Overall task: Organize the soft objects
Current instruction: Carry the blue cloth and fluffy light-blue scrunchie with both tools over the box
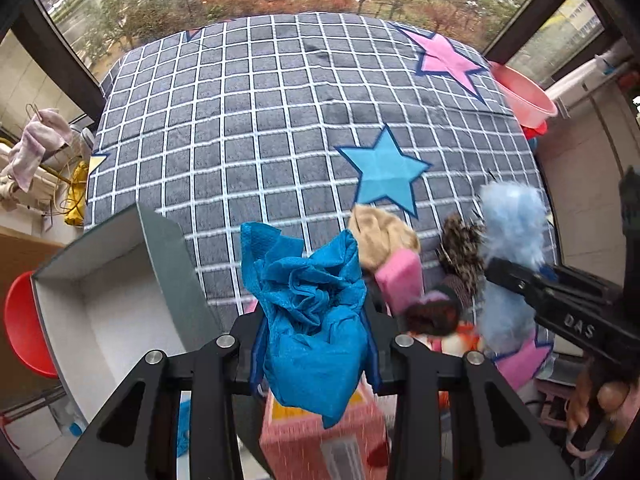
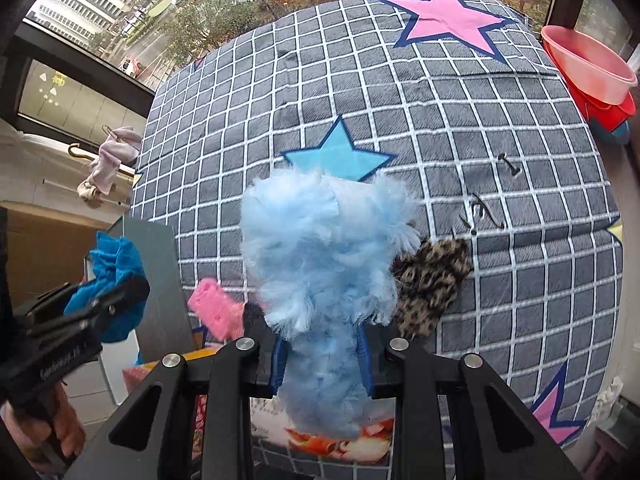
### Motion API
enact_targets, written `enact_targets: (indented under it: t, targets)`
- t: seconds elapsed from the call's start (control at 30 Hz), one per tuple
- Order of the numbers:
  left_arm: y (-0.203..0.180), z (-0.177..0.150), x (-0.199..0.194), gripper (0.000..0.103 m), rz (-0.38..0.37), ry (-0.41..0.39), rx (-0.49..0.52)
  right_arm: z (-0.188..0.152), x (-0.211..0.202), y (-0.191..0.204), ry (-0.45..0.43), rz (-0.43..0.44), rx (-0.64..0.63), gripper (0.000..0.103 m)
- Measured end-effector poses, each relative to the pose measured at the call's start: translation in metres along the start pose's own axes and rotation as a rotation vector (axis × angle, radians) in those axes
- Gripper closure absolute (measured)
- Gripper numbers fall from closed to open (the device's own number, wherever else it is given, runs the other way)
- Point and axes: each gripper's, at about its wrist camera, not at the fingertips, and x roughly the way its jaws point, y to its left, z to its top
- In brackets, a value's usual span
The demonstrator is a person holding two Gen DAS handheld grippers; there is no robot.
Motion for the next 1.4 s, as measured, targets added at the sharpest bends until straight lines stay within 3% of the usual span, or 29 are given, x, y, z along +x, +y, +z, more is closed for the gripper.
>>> enact_targets:
  t: [0.63,0.97,1.4]
  targets:
    - [0.001,-0.101,-0.04,0.061,-0.062,-0.011,0.134,-0.097,-0.027,0.038,0.044,-0.056,0.018,0.073]
    - [0.049,-0.134,-0.049,0.061,-0.064,-0.033,0.031,-0.133,-0.034,0.088,0.069,-0.043,-0.049,0.073]
    - [0.115,-0.156,-0.06,0.061,-0.051,-0.087,-0.138,-0.126,-0.03,0.183,0.079,-0.033,-0.254,0.073]
